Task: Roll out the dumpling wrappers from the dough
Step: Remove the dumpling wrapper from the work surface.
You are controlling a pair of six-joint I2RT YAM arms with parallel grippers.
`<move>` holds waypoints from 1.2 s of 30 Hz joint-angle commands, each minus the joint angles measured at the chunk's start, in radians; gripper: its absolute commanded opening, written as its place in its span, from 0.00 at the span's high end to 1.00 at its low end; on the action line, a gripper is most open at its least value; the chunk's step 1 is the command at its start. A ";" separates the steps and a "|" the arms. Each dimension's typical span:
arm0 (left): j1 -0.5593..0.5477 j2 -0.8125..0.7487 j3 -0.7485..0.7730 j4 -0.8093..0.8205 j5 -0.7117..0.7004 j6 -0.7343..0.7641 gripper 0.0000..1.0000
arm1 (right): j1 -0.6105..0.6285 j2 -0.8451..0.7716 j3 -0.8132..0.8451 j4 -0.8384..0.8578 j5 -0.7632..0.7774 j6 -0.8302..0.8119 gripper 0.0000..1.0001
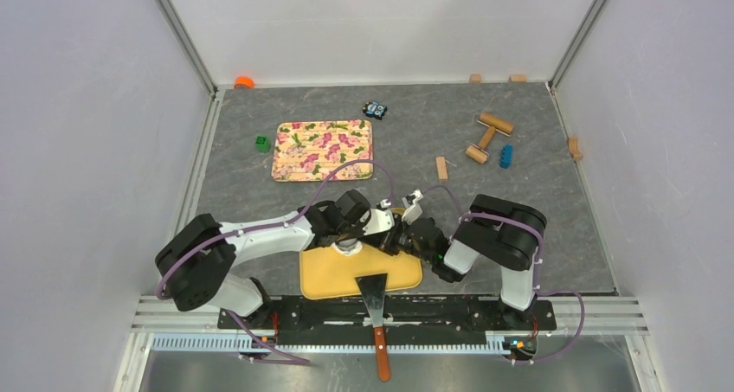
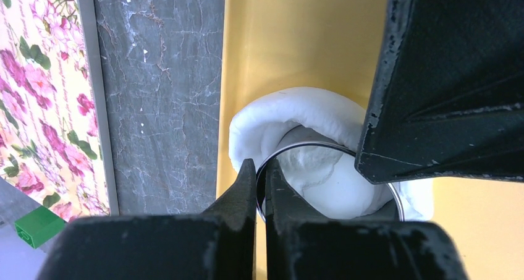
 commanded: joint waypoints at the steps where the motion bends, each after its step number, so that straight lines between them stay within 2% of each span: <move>1: -0.009 0.059 -0.052 -0.105 0.093 -0.019 0.98 | 0.000 0.023 -0.016 -0.126 0.102 -0.013 0.91; 6: -0.009 0.062 -0.059 -0.098 0.075 -0.014 0.98 | -0.003 -0.015 -0.019 -0.265 0.194 -0.089 1.00; 9: -0.009 0.056 -0.066 -0.095 0.069 -0.013 0.98 | -0.003 -0.071 -0.025 -0.389 0.285 -0.172 1.00; 13: -0.009 0.056 -0.067 -0.094 0.061 -0.013 0.98 | -0.007 -0.136 -0.038 -0.472 0.343 -0.246 1.00; 19: -0.010 0.061 -0.067 -0.092 0.053 -0.010 0.98 | -0.011 -0.171 -0.042 -0.482 0.346 -0.322 1.00; 22: -0.009 0.056 -0.068 -0.091 0.051 -0.012 0.98 | -0.012 -0.198 -0.015 -0.434 0.274 -0.468 0.99; 23: -0.009 0.056 -0.069 -0.091 0.050 -0.011 0.98 | -0.012 -0.204 -0.018 -0.377 0.207 -0.511 0.92; 25: -0.009 0.057 -0.068 -0.089 0.049 -0.013 0.98 | -0.012 -0.219 -0.034 -0.294 0.137 -0.501 0.60; 26: -0.010 0.058 -0.068 -0.089 0.048 -0.013 0.98 | -0.012 -0.224 -0.049 -0.272 0.126 -0.471 0.55; 29: -0.009 0.059 -0.066 -0.088 0.049 -0.013 0.98 | -0.013 -0.183 -0.060 -0.200 0.076 -0.343 0.53; 33: -0.009 0.055 -0.064 -0.092 0.052 -0.014 0.98 | -0.007 -0.095 -0.023 -0.174 0.020 -0.260 0.65; 36: -0.009 0.047 -0.071 -0.090 0.050 -0.014 0.98 | -0.008 -0.085 -0.035 -0.110 -0.004 -0.262 0.62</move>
